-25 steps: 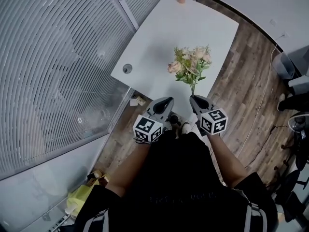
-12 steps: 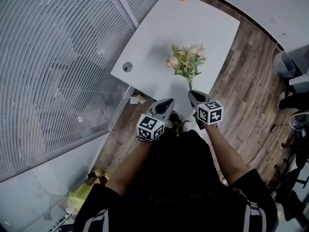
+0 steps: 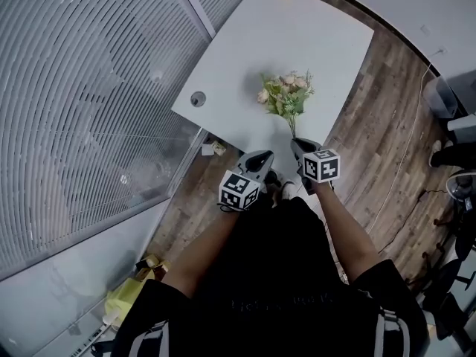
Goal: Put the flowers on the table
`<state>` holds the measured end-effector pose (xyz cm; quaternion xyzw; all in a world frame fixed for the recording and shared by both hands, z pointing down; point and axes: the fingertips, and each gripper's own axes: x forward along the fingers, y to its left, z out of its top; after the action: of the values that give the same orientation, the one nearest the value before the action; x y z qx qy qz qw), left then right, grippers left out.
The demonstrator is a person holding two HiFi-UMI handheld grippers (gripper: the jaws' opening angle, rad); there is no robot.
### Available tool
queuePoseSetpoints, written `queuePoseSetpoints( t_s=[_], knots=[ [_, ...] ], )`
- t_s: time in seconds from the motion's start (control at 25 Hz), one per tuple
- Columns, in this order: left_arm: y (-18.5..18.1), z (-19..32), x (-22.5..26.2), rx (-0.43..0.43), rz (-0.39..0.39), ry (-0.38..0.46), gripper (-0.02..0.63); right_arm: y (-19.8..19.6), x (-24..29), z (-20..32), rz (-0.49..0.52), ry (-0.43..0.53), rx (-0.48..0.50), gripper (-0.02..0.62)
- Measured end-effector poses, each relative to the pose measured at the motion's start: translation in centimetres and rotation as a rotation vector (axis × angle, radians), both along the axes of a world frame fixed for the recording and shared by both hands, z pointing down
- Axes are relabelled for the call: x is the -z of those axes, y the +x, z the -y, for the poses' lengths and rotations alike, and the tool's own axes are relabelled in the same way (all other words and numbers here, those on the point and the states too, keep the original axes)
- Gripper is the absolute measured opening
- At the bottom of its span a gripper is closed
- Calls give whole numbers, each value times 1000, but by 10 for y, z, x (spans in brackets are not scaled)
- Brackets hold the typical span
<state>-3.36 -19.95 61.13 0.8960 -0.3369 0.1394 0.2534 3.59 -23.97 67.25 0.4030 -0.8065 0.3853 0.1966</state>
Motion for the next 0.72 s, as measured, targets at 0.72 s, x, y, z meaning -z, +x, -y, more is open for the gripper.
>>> queuePoseSetpoints(
  t_s=[0.72],
  knots=[
    [-18, 2, -10, 114, -59, -145, 21, 1, -47, 5, -54, -118, -37, 41]
  ],
)
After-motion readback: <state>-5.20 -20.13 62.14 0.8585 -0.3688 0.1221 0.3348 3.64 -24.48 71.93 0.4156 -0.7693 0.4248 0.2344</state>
